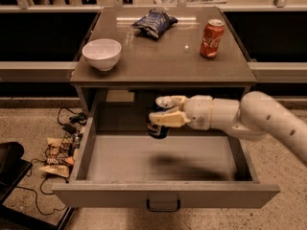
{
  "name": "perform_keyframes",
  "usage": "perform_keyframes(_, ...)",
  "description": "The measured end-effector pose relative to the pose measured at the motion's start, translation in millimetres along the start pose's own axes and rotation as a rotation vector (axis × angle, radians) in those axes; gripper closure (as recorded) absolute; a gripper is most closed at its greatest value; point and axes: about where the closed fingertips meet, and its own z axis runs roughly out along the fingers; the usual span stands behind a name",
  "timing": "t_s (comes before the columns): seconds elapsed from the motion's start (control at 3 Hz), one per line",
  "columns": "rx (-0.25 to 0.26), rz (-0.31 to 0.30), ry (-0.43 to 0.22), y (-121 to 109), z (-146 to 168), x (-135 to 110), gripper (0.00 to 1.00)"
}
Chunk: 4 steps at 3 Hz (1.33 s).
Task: Place pepsi can into top drawer
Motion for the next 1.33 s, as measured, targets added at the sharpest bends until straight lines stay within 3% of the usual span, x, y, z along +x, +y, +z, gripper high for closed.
perform_keyframes(0.67, -0.035, -0.04, -0.036, 11.1, 40.8, 68.9, 1.0)
perform_keyframes(1.33, -0.043, -0.041, -0.037, 13.4, 44.1, 67.0, 0.5)
